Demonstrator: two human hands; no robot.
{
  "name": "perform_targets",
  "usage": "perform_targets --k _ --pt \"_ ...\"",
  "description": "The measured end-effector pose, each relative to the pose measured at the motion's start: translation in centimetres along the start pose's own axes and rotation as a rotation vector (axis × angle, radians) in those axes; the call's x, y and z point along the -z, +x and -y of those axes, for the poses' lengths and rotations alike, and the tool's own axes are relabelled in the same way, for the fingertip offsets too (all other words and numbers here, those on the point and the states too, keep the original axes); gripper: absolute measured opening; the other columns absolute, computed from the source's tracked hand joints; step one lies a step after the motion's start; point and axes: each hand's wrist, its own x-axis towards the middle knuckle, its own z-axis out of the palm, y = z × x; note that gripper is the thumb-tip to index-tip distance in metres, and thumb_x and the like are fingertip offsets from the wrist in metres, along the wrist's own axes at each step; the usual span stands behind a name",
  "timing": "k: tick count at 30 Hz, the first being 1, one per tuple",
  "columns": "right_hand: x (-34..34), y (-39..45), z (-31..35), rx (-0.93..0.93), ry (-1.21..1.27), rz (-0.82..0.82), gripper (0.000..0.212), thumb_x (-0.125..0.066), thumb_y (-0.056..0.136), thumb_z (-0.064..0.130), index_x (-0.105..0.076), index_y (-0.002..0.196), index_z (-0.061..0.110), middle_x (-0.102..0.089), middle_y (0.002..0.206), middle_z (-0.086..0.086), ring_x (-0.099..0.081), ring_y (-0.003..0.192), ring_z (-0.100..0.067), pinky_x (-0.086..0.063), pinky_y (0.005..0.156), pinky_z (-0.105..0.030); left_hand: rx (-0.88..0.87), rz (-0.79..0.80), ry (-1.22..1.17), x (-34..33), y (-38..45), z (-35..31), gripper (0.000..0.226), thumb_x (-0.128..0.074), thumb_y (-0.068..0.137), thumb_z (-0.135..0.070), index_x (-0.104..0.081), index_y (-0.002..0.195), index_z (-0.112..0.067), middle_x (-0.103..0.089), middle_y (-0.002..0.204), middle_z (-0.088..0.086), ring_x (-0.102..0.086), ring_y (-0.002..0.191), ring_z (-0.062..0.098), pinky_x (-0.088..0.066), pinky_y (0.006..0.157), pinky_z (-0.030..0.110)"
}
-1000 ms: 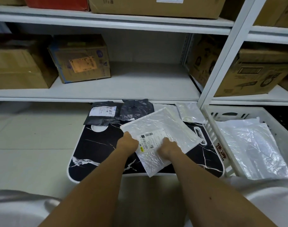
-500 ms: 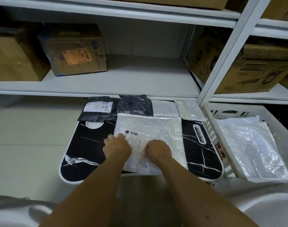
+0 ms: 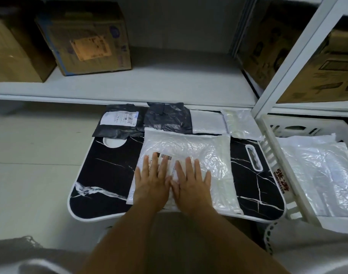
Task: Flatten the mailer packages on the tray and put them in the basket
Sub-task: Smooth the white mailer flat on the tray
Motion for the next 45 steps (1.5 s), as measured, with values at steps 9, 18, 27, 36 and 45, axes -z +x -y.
perform_targets --k 9,18,27,36,45 --pt "2.0 2.4 0.2 -0.023 0.003 -0.093 0.058 -0.021 0.100 0.052 -0.032 0.147 0.021 -0.049 0.137 -0.003 -0.046 0.123 -0.024 -0.029 0.106 -0.049 0.030 -0.131 0.080 2.1 1.9 -0.8 0.060 -0.011 0.098 -0.042 -0.018 0.151 -0.015 -0.043 0.139 0.002 -0.043 0.120 0.025 -0.034 0.101 0.042" --pt "2.4 5.2 -0.8 0.001 -0.004 0.098 0.059 -0.016 0.099 0.055 -0.017 0.150 0.025 0.002 0.163 0.000 0.011 0.148 -0.031 0.001 0.113 -0.065 -0.082 -0.023 0.071 2.3 5.5 -0.3 0.041 -0.026 0.101 -0.033 -0.034 0.138 -0.016 -0.004 0.160 0.010 0.003 0.148 0.028 -0.008 0.119 0.049" --pt "2.6 6.6 -1.9 -0.015 0.065 -0.087 0.044 -0.031 0.095 0.054 -0.033 0.136 0.040 -0.040 0.139 0.009 -0.039 0.124 -0.021 -0.037 0.093 -0.045 -0.038 -0.170 0.110 3.5 7.9 -1.2 0.040 -0.023 0.100 -0.040 -0.041 0.133 -0.026 -0.050 0.123 0.000 -0.044 0.110 0.022 -0.036 0.090 0.039" --pt "1.9 7.8 -2.8 -0.081 0.068 0.102 0.055 -0.020 0.096 0.060 -0.012 0.148 0.044 0.002 0.162 -0.006 0.005 0.147 -0.037 -0.003 0.115 -0.062 -0.019 0.064 0.073 2.7 9.1 -0.9 0.055 -0.012 0.101 -0.043 -0.008 0.151 -0.022 0.001 0.161 0.006 0.008 0.146 0.036 -0.010 0.115 0.058" --pt "1.6 7.7 -3.5 -0.310 0.157 0.038 0.070 -0.014 0.091 0.070 -0.009 0.152 0.037 0.001 0.161 -0.017 0.004 0.148 -0.032 -0.004 0.119 -0.046 0.116 0.063 0.006 2.1 9.0 -0.9 0.072 -0.011 0.086 -0.074 0.000 0.150 -0.041 0.002 0.161 0.008 0.004 0.145 0.040 -0.011 0.114 0.059"
